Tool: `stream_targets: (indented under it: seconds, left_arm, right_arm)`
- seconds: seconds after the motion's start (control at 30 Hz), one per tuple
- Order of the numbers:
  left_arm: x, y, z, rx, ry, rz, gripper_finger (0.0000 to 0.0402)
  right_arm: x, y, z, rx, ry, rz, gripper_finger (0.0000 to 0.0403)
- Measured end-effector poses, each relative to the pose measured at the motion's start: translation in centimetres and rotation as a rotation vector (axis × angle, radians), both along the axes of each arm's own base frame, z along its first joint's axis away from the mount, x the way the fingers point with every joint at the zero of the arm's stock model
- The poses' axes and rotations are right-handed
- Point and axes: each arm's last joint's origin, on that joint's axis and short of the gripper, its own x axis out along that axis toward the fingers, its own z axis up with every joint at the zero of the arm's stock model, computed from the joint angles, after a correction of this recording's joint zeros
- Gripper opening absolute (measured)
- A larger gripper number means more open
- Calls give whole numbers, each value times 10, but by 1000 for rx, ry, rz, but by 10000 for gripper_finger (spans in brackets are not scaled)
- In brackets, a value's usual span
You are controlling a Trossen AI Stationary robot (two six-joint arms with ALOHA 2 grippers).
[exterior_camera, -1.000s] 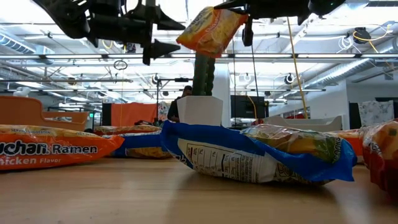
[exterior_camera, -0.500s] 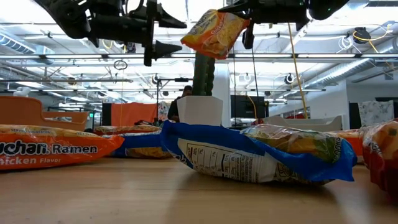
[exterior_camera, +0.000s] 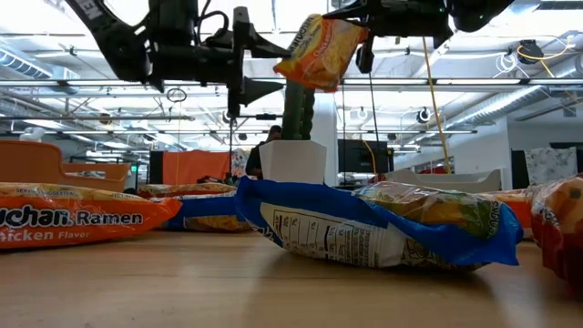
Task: Sort Maruchan noodles
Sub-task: Put the middle orange noodle pack into the gray bin
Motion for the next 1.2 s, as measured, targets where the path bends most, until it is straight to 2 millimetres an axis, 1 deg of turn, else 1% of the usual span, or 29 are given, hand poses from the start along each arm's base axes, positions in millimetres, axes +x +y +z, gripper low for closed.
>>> stream_targets:
  seconds: [0.1,0.2,0.37,0.5,0.6,0.8,0.97,1.1,1.2]
  left_arm:
    - [3,2,-3,-7,-40,-35,319]
    - [7,-1,-8,-16,-67,-84,319]
    - [16,-9,-2,14,-98,-165,319]
    - [19,-12,2,28,-108,-173,315]
    - [19,-12,2,5,-111,-176,292]
    - [19,-12,0,3,-88,-176,225]
    - [20,-12,-1,5,-80,-175,179]
    - [21,-12,-6,8,-24,-170,146]
    - [21,-11,-9,-4,7,-170,130]
  right_arm:
    - [1,2,0,19,2,-13,0]
    - [3,5,-1,26,10,-40,0]
    - [6,10,-1,50,13,-84,0]
    - [7,11,-1,76,13,-101,0]
    - [8,12,-1,78,12,-121,0]
    - [8,11,-2,73,15,-137,0]
    - [8,11,-7,95,64,-138,0]
    - [8,11,-8,93,74,-139,0]
    - [7,9,-8,85,79,-147,0]
